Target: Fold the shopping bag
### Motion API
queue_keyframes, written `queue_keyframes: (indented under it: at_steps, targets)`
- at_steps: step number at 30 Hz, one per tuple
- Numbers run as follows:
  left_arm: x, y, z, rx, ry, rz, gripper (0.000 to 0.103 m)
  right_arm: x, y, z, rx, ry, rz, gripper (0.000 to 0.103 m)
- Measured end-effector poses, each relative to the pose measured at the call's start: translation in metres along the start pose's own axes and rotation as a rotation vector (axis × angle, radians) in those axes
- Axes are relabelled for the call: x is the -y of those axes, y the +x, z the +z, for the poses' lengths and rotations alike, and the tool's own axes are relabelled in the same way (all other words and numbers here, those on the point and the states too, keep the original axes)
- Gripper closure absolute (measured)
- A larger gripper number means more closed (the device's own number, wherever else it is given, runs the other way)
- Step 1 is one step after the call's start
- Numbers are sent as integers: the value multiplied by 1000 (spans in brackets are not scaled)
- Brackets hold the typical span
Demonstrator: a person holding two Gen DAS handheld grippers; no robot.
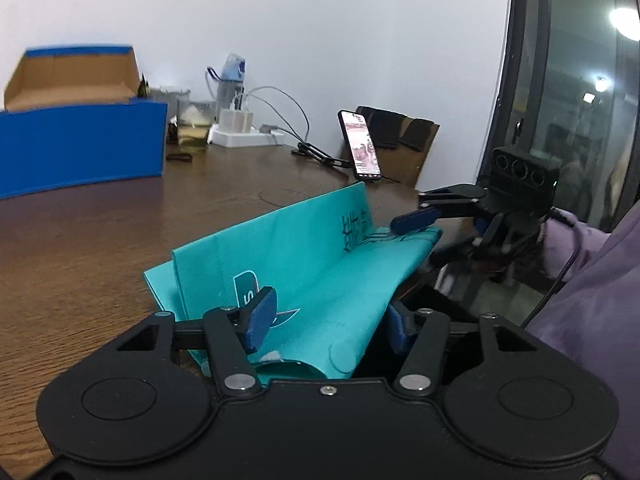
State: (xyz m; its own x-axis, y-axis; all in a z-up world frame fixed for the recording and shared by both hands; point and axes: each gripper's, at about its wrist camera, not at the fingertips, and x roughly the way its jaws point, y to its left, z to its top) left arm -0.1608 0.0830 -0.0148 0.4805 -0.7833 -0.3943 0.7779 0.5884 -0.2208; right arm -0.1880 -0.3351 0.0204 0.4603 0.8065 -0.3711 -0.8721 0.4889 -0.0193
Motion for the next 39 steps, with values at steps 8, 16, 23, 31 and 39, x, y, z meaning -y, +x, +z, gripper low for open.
queue_keyframes:
  at_steps: [8,16,23,31,39]
  targets:
    - [-44,-9,12,98,-262,8,52,62,12,12,52,561,122,76]
    - [-23,25,16,91,-251,417,51,36,52,31,-133,369,-201,72]
    - [13,15,28,146,-52,624,33,-16,39,2,3,309,-353,69]
    - [77,79,34,73,195,663,23,-30,39,-3,72,323,-362,68]
    - [66,90,28,-26,57,628,17,-58,-8,0,120,46,-500,49]
